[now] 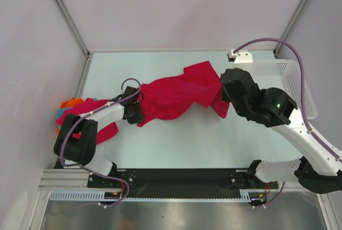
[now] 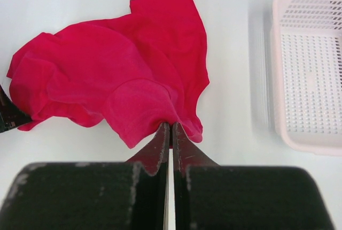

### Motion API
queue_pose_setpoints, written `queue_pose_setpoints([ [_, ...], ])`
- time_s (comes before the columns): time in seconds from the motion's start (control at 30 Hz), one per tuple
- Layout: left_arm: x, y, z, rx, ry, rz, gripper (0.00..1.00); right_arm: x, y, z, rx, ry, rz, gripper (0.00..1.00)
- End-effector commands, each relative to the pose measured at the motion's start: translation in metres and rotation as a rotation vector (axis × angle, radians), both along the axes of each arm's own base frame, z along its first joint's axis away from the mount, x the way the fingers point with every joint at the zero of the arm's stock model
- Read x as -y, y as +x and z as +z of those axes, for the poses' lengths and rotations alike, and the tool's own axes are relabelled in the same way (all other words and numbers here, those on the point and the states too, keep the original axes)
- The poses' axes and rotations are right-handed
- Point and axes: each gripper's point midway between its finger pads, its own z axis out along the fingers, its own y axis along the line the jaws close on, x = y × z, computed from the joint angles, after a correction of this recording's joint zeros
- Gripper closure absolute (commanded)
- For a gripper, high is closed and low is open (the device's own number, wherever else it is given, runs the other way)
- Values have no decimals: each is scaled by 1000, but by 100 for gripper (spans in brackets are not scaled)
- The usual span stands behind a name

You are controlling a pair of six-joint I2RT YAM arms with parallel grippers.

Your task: Fold and stack the t-shirts

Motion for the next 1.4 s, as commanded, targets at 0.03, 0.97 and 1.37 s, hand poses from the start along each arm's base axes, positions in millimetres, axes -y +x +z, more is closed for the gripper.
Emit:
queue_pose_setpoints([
  [0.03, 23, 9, 13, 44, -109, -32, 100, 14, -2, 13, 35, 8, -32, 100],
  [0.97, -45, -57, 413, 744, -128, 22, 100, 101, -42, 151, 314, 202, -128, 100],
  [1.37, -73, 83, 355, 566, -93, 39, 100, 74, 102, 149, 270, 163, -156, 100],
])
